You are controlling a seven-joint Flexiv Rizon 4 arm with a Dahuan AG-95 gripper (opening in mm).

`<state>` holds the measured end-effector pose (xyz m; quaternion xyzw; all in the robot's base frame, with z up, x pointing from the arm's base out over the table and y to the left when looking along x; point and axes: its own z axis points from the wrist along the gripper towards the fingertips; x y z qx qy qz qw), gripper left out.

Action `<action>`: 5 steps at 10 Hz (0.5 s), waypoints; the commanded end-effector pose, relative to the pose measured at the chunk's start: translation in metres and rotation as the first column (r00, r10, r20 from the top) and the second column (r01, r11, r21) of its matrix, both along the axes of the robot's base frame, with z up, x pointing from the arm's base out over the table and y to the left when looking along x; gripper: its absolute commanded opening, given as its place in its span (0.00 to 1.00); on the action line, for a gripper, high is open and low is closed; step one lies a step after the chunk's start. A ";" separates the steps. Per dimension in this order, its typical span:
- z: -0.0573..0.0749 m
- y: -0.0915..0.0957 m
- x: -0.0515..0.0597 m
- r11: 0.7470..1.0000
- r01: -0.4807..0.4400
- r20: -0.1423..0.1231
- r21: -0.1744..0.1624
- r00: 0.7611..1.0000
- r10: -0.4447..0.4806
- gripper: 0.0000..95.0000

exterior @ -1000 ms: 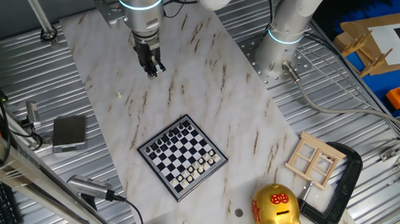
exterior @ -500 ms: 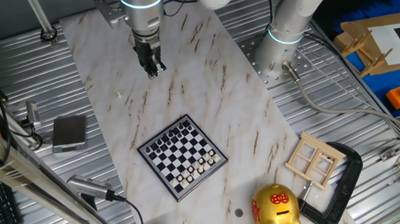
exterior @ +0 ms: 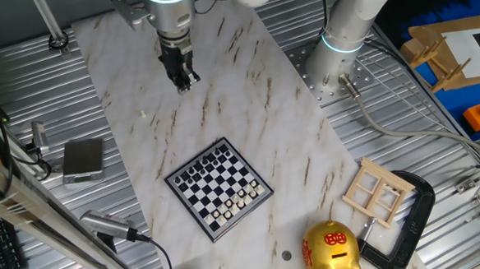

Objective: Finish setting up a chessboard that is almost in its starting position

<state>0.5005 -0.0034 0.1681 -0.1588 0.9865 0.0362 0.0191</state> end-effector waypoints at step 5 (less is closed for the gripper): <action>-0.018 -0.056 0.058 0.999 -0.035 -0.010 0.034 0.999 0.035 0.00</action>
